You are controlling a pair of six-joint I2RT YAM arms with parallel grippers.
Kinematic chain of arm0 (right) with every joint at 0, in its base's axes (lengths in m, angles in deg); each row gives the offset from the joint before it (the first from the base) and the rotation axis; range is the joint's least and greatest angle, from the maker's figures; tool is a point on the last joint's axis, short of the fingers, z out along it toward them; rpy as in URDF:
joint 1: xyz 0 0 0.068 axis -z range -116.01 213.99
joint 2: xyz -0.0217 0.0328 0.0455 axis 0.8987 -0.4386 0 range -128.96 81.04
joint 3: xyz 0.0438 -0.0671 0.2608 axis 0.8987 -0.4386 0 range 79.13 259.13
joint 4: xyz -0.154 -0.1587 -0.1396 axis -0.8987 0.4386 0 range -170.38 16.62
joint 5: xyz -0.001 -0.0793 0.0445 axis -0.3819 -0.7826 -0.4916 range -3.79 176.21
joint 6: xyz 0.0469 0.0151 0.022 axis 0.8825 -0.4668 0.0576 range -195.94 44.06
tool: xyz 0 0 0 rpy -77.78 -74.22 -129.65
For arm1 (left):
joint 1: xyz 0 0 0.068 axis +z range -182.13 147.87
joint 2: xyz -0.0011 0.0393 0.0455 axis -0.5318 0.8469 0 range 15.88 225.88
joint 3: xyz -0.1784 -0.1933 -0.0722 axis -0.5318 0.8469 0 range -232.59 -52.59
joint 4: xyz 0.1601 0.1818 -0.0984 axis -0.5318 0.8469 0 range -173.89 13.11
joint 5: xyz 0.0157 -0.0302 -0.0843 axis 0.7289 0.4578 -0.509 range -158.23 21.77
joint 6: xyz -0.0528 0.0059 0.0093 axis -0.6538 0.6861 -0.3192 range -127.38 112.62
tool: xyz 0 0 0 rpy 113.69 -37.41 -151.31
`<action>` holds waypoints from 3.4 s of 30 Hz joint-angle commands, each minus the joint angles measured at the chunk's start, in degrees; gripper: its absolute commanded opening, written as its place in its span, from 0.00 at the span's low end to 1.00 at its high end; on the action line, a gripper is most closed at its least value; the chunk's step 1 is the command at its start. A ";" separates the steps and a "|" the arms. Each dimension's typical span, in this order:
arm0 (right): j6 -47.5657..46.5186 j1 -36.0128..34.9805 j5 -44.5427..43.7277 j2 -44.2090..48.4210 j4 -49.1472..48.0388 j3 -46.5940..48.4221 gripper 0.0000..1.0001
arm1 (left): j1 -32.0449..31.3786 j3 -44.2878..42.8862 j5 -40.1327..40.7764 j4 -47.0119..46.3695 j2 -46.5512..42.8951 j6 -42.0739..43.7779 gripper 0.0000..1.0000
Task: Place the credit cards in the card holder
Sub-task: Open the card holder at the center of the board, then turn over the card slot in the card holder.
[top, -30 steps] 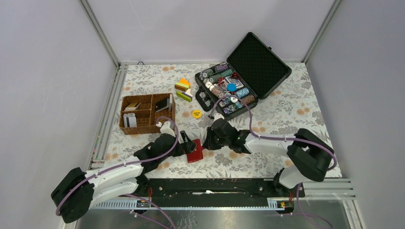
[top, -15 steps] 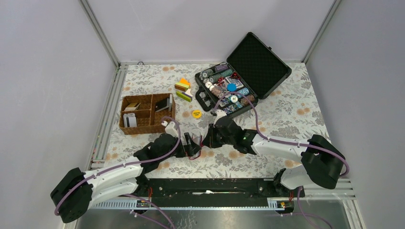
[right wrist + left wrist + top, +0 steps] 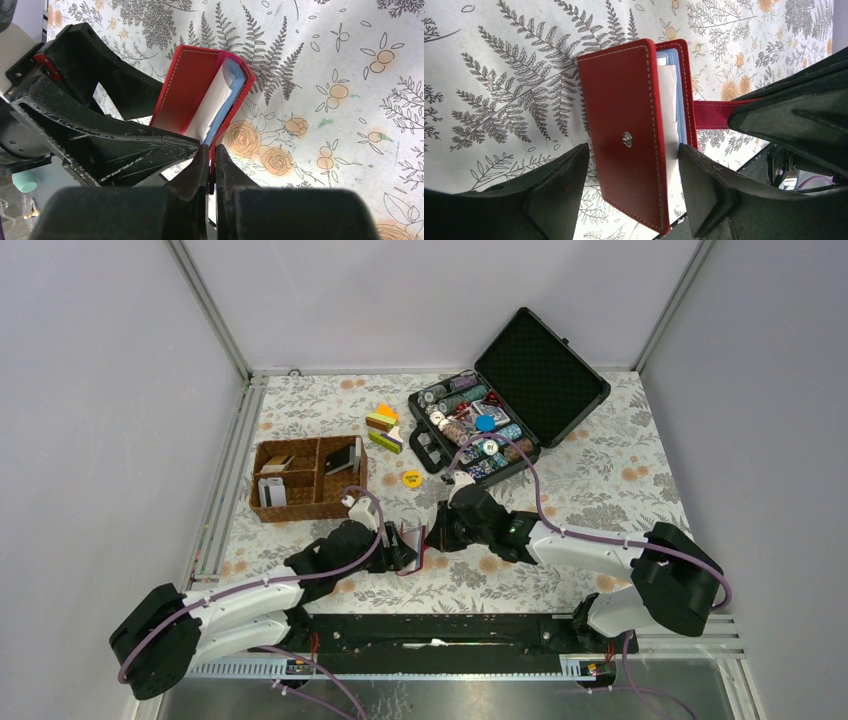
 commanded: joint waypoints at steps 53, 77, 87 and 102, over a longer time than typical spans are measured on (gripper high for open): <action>-2.96 -0.15 -15.56 3.48 13.06 -1.31 0.51 | -6.49 -6.91 19.89 18.26 -0.28 -0.18 0.54; 4.13 -0.15 1.80 -2.12 -4.35 -4.72 0.34 | -6.48 -2.67 14.24 10.95 -1.32 -3.46 0.02; 6.24 -0.17 -1.40 -6.71 -2.77 -4.18 0.28 | -6.48 -2.24 13.93 10.80 -1.92 -4.03 0.00; 8.81 -0.15 2.89 -12.20 -11.86 -5.06 0.31 | -6.47 -1.43 12.03 9.11 -1.69 -3.82 0.00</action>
